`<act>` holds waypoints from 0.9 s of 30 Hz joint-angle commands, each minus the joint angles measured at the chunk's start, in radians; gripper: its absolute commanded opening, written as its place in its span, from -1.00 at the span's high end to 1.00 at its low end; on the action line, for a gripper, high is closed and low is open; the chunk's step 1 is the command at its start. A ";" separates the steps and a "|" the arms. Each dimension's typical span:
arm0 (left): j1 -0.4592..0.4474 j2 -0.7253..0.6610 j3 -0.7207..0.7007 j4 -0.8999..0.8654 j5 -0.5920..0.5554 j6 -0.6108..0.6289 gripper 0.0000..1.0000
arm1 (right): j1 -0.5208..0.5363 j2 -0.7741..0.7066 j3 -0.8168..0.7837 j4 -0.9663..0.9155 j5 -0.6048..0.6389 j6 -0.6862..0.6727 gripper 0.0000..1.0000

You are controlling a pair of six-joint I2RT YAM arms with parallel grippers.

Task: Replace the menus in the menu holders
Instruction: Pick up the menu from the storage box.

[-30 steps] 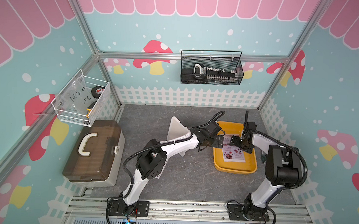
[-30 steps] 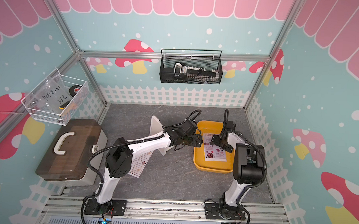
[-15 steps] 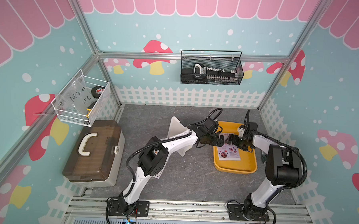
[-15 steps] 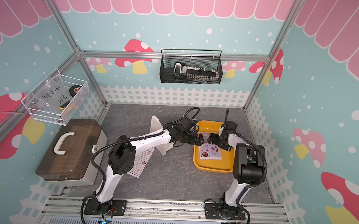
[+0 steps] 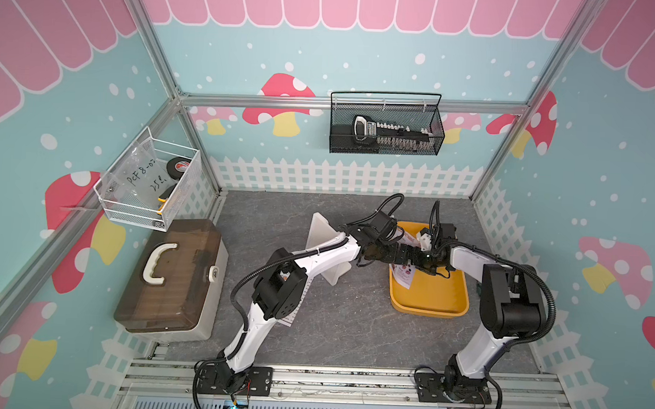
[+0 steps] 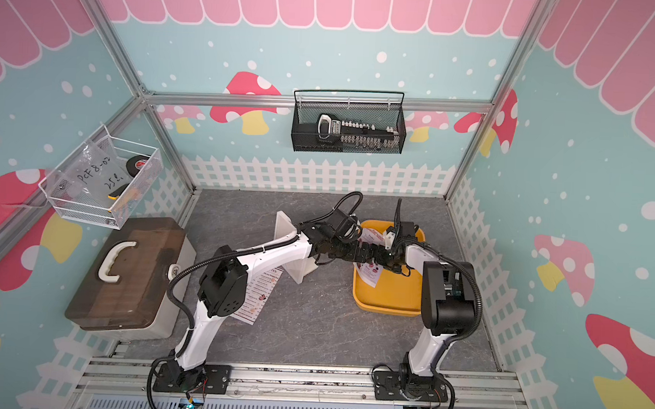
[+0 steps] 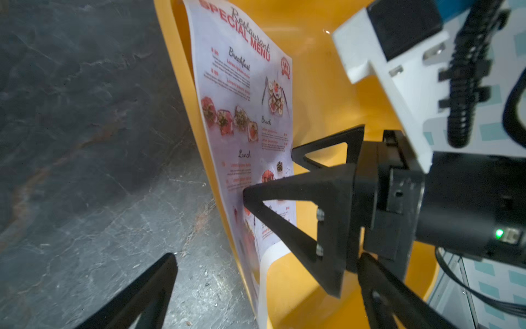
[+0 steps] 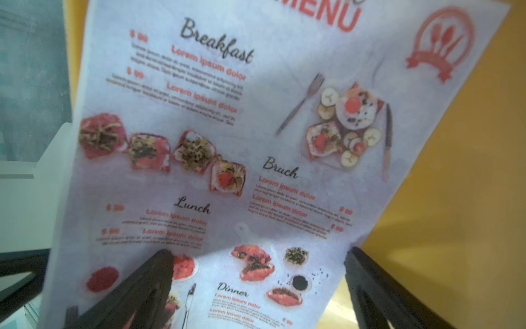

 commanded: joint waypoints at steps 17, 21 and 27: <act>0.038 0.128 0.212 -0.172 -0.164 0.042 -0.45 | 0.007 0.017 -0.034 0.011 -0.106 0.021 -0.94; 0.042 0.136 0.226 -0.211 -0.221 0.040 -0.35 | 0.007 0.016 -0.030 0.010 -0.105 0.020 -0.93; 0.068 0.115 0.178 -0.187 -0.214 -0.006 -0.19 | 0.006 0.003 -0.021 -0.014 -0.093 0.009 -0.93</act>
